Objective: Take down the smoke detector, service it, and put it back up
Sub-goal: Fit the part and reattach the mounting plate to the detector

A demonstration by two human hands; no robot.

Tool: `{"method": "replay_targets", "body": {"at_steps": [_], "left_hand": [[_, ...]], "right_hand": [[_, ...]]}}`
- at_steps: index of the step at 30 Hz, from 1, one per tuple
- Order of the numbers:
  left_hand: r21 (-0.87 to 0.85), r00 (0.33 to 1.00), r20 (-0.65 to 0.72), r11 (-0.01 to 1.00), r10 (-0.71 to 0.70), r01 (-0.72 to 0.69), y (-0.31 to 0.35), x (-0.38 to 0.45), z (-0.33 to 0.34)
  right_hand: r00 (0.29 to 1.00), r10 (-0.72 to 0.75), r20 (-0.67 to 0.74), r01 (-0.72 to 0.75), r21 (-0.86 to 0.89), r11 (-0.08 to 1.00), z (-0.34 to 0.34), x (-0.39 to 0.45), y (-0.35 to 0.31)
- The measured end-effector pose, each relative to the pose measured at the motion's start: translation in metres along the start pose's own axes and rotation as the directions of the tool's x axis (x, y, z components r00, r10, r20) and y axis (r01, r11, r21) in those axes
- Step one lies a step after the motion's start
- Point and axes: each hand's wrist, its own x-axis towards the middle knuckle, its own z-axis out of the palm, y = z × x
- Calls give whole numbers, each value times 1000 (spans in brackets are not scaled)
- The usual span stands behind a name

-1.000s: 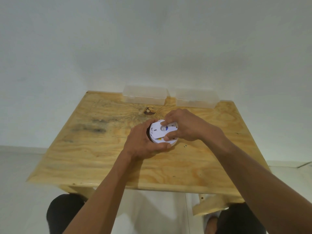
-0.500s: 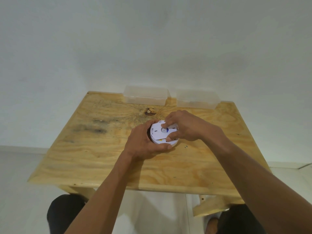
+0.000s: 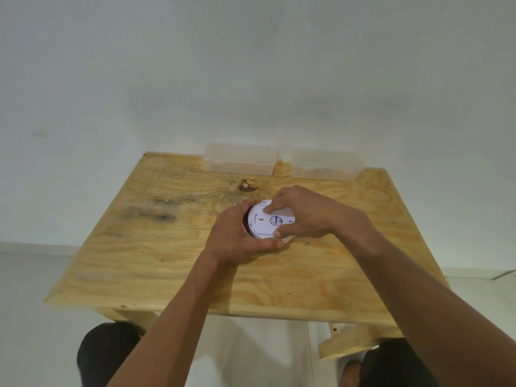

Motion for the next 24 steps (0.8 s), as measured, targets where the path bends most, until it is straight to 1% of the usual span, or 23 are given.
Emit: {"method": "replay_targets", "body": {"at_steps": [6, 12, 16, 24], "left_hand": [[-1, 1000, -1, 1000, -15, 15, 1, 0, 1], [9, 1000, -5, 1000, -12, 12, 1, 1, 1], [9, 1000, 6, 1000, -15, 15, 2, 0, -1], [23, 1000, 19, 999, -25, 24, 3, 1, -1]], "right_hand": [[994, 15, 105, -7, -79, 997, -8, -1, 0], [995, 22, 94, -15, -71, 997, -14, -2, 0], [998, 21, 56, -17, -58, 998, -21, 2, -2], [998, 4, 67, -3, -12, 1000, -13, 14, -5]]}}
